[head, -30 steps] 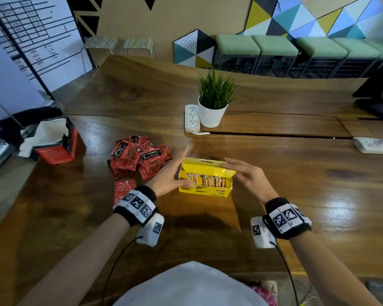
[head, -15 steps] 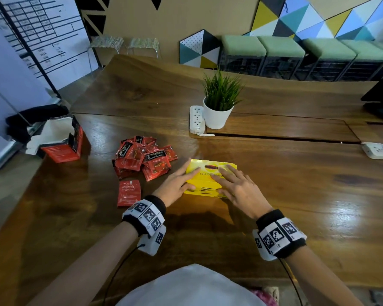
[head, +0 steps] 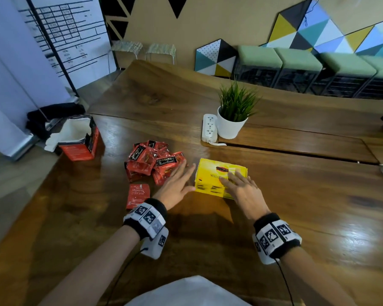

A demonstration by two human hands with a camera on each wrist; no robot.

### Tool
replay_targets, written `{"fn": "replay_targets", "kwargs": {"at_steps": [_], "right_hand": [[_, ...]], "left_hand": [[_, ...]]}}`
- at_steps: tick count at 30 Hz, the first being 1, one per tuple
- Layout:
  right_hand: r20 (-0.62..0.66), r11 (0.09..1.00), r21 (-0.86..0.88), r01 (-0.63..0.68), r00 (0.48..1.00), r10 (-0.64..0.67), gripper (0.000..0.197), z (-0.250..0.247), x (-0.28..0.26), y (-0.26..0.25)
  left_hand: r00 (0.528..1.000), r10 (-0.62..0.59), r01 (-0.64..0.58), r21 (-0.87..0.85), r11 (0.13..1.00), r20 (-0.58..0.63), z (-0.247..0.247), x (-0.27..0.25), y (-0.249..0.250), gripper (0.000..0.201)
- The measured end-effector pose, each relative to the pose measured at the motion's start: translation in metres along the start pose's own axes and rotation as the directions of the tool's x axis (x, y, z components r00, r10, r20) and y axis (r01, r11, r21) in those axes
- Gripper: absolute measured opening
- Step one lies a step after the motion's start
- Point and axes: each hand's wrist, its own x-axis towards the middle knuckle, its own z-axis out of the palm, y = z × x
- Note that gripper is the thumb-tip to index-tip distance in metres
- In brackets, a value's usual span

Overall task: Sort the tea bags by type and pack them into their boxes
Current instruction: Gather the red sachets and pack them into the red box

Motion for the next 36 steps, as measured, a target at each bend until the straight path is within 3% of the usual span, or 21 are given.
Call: {"fn": "replay_targets", "kwargs": {"at_steps": [2, 5, 8, 10, 12, 14, 16, 18, 20, 22, 27, 30, 34, 36], "right_hand": [[0.031, 1.000, 0.001, -0.022, 0.999, 0.022, 0.046, -0.005, 0.017, 0.007], [0.073, 0.999, -0.002, -0.051, 0.996, 0.051, 0.047, -0.012, 0.046, 0.016], [0.099, 0.995, -0.048, -0.087, 0.991, 0.092, 0.047, -0.015, 0.062, 0.015], [-0.042, 0.997, -0.069, -0.043, 0.998, 0.040, 0.045, -0.020, 0.066, -0.001], [-0.164, 0.999, 0.016, 0.037, 0.986, -0.033, 0.041, -0.025, 0.073, -0.036], [-0.131, 0.973, 0.232, 0.009, 0.991, 0.022, 0.039, -0.027, 0.087, -0.081], [0.031, 0.911, 0.375, -0.171, 0.985, 0.172, 0.046, -0.019, 0.109, -0.118], [0.211, 0.844, 0.386, -0.372, 0.926, 0.312, 0.060, -0.004, 0.131, -0.140], [0.263, 0.816, 0.337, -0.469, 0.879, 0.397, 0.070, 0.010, 0.142, -0.153], [0.230, 0.815, 0.305, -0.492, 0.869, 0.439, 0.070, 0.018, 0.143, -0.160], [0.281, 0.708, 0.468, -0.528, 0.849, 0.447, 0.059, 0.026, 0.133, -0.153], [0.300, 0.617, 0.595, -0.515, 0.854, 0.424, 0.048, 0.033, 0.120, -0.136], [0.384, 0.450, 0.705, -0.548, 0.829, 0.407, 0.054, 0.032, 0.098, -0.105], [0.402, 0.332, 0.782, -0.528, 0.833, 0.380, 0.045, 0.026, 0.083, -0.090]], "left_hand": [[0.984, -0.104, 0.093, -0.080, 0.992, -0.147, -0.023, -0.002, -0.021, 0.063], [0.900, -0.337, 0.298, -0.174, 0.939, -0.275, -0.068, -0.005, -0.060, 0.054], [0.825, -0.520, 0.489, -0.179, 0.854, -0.224, -0.105, -0.004, -0.094, 0.055], [0.818, -0.557, 0.539, -0.149, 0.829, -0.143, -0.118, 0.001, -0.107, 0.063], [0.838, -0.539, 0.535, -0.064, 0.842, -0.085, -0.121, 0.008, -0.113, 0.071], [0.865, -0.498, 0.500, 0.016, 0.866, -0.062, -0.117, 0.019, -0.112, 0.070], [0.862, -0.495, 0.503, 0.059, 0.862, -0.112, -0.110, 0.029, -0.109, 0.065], [0.830, -0.522, 0.542, 0.064, 0.838, -0.194, -0.101, 0.036, -0.109, 0.068], [0.812, -0.528, 0.562, 0.086, 0.823, -0.251, -0.091, 0.040, -0.110, 0.068], [0.806, -0.524, 0.566, 0.098, 0.819, -0.276, -0.083, 0.040, -0.110, 0.068], [0.802, -0.532, 0.532, -0.080, 0.843, -0.272, -0.074, 0.029, -0.108, 0.066], [0.840, -0.479, 0.426, -0.238, 0.873, -0.256, -0.070, 0.017, -0.105, 0.053], [0.866, -0.474, 0.342, -0.502, 0.794, -0.160, -0.071, 0.000, -0.102, 0.042], [0.885, -0.456, 0.301, -0.639, 0.708, -0.088, -0.073, -0.010, -0.095, 0.041]]}}
